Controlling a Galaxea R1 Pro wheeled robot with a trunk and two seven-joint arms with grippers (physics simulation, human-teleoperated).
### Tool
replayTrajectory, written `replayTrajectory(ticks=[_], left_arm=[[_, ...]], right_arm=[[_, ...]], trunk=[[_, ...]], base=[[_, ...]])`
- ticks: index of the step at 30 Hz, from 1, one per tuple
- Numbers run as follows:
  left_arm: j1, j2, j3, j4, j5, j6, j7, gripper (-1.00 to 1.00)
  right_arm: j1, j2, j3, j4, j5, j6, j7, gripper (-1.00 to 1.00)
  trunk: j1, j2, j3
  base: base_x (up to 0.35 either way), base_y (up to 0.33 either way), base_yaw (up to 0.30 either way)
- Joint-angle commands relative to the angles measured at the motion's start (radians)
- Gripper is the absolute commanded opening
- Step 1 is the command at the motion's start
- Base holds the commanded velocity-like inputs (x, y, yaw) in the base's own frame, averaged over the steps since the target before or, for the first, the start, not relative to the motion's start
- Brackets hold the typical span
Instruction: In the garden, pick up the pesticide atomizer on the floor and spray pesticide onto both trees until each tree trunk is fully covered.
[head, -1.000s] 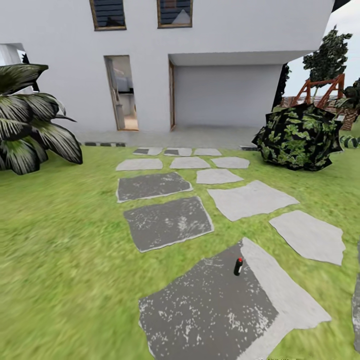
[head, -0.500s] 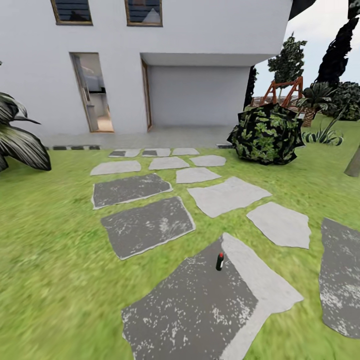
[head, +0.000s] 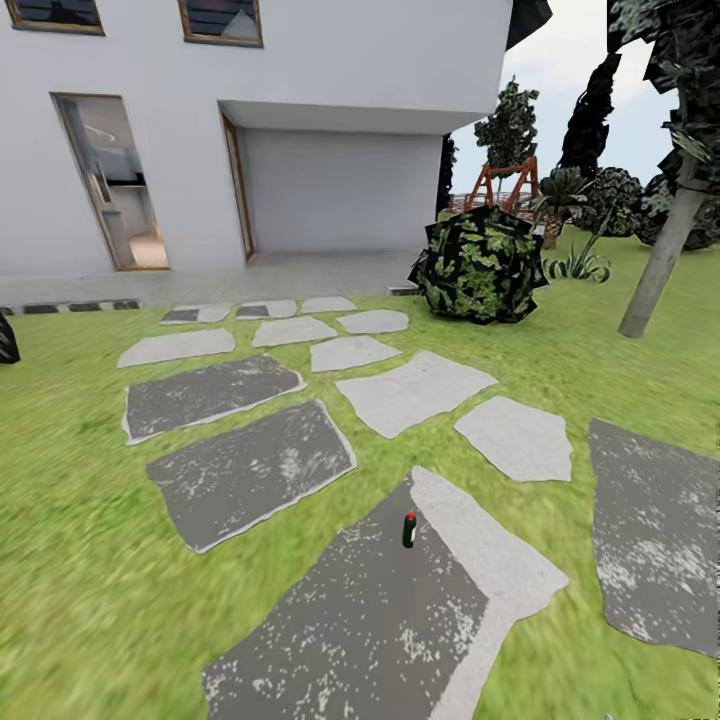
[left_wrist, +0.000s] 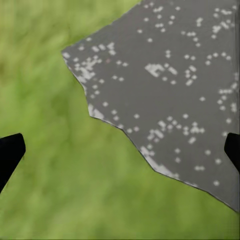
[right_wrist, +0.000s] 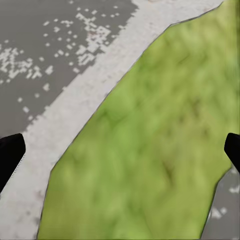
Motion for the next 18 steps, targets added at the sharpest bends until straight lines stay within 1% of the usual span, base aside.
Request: replayTrajectory(ticks=[1, 7, 18], left_arm=[[0.000, 0.000, 0.000, 0.001, 0.005, -0.003, 0.000, 1.00], [0.000, 0.000, 0.000, 0.001, 0.005, -0.003, 0.000, 1.00], [0.000, 0.000, 0.000, 0.001, 0.005, -0.003, -0.001, 1.00]], right_arm=[[-0.001, 0.000, 0.001, 0.001, -0.006, -0.003, -0.001, 1.00], [-0.001, 0.000, 0.001, 0.001, -0.006, -0.004, 0.000, 1.00], [-0.001, 0.000, 0.001, 0.001, -0.006, -0.004, 0.000, 1.00]], trunk=[[0.000, 0.000, -0.001], [0.000, 0.000, -0.001], [0.000, 0.000, -0.001]], base=[[0.294, 0.152, -0.300], [0.315, 0.118, -0.300], [0.337, 0.010, -0.300]])
